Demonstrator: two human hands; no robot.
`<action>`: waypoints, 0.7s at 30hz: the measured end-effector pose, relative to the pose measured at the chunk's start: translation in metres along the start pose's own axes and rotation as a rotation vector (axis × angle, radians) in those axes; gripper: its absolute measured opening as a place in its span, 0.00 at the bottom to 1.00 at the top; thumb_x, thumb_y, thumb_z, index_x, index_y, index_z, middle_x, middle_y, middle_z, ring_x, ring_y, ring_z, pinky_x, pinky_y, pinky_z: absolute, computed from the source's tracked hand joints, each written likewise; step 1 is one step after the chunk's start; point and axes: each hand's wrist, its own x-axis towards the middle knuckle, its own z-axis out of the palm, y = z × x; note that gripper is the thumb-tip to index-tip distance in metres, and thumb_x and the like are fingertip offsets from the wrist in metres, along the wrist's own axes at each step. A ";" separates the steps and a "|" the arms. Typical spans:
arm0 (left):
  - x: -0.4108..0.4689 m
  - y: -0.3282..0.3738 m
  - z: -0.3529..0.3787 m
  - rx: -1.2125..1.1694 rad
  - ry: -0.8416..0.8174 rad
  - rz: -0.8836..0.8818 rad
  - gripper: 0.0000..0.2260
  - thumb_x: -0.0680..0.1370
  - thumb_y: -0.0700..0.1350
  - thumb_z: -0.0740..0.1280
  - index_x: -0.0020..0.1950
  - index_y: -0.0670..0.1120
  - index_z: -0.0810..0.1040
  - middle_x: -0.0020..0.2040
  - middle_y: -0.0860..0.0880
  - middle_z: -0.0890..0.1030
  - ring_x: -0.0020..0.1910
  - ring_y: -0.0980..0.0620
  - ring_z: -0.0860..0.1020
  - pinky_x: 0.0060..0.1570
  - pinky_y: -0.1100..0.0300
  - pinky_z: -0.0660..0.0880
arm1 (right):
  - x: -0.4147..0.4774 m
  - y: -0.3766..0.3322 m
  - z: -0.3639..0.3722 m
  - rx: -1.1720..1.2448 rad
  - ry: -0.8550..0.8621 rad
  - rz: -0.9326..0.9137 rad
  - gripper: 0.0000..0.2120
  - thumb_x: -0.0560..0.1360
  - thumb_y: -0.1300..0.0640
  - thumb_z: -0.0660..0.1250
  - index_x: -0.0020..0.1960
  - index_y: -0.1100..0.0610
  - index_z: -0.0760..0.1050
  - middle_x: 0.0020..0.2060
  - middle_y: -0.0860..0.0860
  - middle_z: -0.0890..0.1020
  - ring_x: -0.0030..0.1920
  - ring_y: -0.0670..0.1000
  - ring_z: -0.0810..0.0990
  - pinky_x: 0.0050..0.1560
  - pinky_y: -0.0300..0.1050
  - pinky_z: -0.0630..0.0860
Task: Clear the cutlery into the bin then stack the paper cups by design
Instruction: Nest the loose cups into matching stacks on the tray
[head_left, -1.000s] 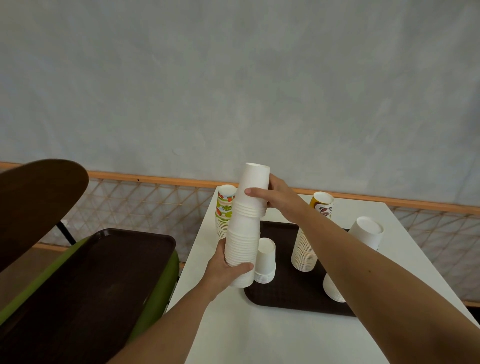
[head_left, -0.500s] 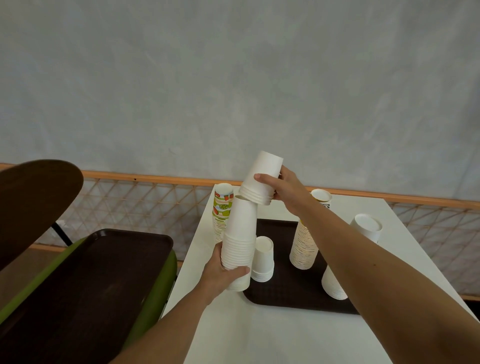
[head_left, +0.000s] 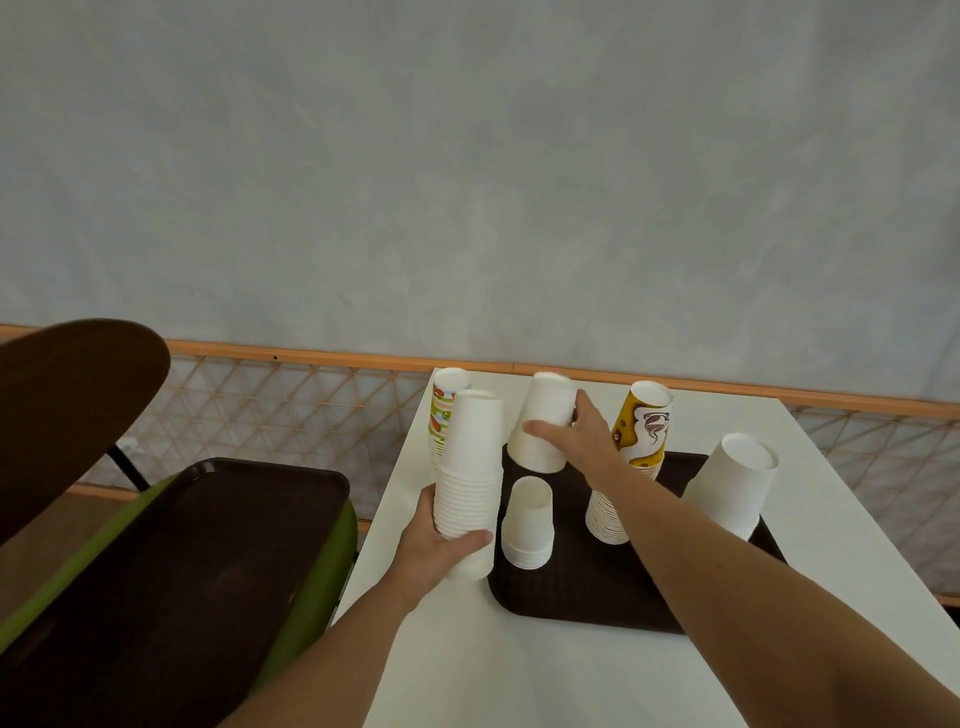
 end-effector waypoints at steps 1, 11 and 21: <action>0.001 0.002 -0.001 -0.013 0.004 0.005 0.38 0.60 0.51 0.76 0.65 0.57 0.62 0.59 0.53 0.75 0.58 0.51 0.74 0.54 0.57 0.73 | -0.002 0.006 0.003 -0.032 -0.017 0.005 0.33 0.69 0.53 0.74 0.68 0.54 0.62 0.58 0.52 0.74 0.55 0.52 0.73 0.52 0.49 0.74; 0.006 0.005 -0.003 -0.028 0.012 0.033 0.36 0.60 0.51 0.76 0.63 0.57 0.62 0.54 0.58 0.74 0.57 0.51 0.74 0.53 0.57 0.73 | -0.014 0.052 0.011 -0.169 -0.229 0.063 0.38 0.68 0.54 0.75 0.71 0.54 0.57 0.65 0.52 0.70 0.65 0.54 0.70 0.62 0.51 0.71; 0.008 0.013 0.005 0.015 -0.001 0.037 0.41 0.62 0.51 0.77 0.70 0.54 0.60 0.61 0.52 0.73 0.61 0.48 0.73 0.60 0.51 0.73 | -0.010 0.010 0.001 -0.100 -0.232 -0.069 0.30 0.73 0.46 0.69 0.70 0.51 0.62 0.57 0.51 0.73 0.60 0.51 0.73 0.56 0.41 0.69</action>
